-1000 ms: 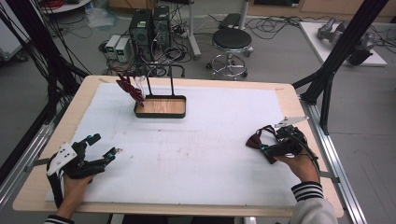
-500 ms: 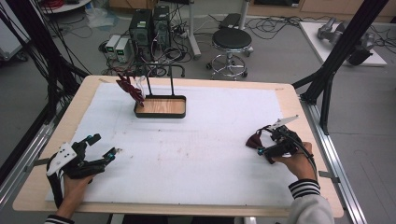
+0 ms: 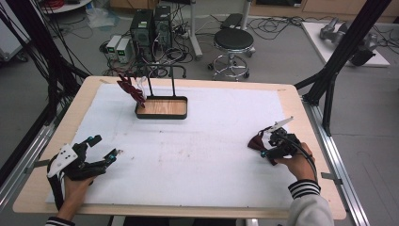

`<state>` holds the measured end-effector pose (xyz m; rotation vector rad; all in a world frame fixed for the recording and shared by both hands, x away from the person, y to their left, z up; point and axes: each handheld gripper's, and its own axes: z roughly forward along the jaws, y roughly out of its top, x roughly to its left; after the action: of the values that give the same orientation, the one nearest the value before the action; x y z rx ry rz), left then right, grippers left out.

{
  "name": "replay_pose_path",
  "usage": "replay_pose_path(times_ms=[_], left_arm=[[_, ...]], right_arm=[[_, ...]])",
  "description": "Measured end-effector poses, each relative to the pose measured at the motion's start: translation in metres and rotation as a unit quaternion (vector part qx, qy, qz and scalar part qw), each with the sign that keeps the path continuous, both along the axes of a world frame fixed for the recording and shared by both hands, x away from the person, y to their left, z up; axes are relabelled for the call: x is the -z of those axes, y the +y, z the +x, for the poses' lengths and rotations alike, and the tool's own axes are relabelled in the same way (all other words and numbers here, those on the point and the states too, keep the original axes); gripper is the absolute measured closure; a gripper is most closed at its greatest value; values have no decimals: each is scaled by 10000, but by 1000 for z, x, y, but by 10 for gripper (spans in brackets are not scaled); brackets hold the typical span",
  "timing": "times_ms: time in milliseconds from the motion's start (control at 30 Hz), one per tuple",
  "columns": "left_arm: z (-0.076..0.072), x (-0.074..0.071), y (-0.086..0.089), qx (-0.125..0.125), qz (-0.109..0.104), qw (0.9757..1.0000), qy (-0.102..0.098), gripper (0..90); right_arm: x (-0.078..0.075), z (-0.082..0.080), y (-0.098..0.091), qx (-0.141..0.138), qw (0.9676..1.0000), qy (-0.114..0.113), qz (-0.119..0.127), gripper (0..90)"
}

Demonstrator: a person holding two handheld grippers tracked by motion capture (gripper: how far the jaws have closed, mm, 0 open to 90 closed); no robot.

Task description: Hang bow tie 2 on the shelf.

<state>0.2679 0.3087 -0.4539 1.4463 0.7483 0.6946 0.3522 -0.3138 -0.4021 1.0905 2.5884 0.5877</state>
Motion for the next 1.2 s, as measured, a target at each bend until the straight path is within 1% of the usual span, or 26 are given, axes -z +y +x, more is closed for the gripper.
replay_pose_path(times_ms=[67, 133, 167, 233, 400, 733, 867, 1000, 1067, 1200], left_arm=[[0, 0, 0, -4, 5, 10000, 2, 164], [0, 0, 0, -5, 15, 10000, -1, 164], [0, 0, 0, -7, 16, 10000, 0, 164], [0, 0, 0, -8, 18, 10000, 2, 164], [0, 0, 0, -16, 4, 10000, 5, 164], [0, 0, 0, -14, 21, 10000, 1, 167], [0, 0, 0, -16, 20, 10000, 3, 167], [0, 0, 0, -14, 20, 10000, 2, 167], [0, 0, 0, -15, 21, 10000, 5, 167], [0, 0, 0, -13, 23, 10000, 1, 167]], right_arm=[[0, -1, 1, 31, 10000, 30, -51, 465], [0, -1, 1, 4, 9999, 89, -86, 483], [1, -1, 1, 9, 9999, 68, -121, 487], [2, 0, 2, 20, 9998, 103, -147, 502], [3, 0, 5, -64, 9994, 179, -275, 580], [6, 2, 7, -92, 9988, 267, -395, 654], [6, 3, 8, -134, 9982, 288, -502, 664], [6, 5, 10, -184, 9973, 321, -636, 711], [6, 6, 12, -187, 9968, 373, -684, 720], [7, 6, 14, -211, 9963, 368, -754, 753]])
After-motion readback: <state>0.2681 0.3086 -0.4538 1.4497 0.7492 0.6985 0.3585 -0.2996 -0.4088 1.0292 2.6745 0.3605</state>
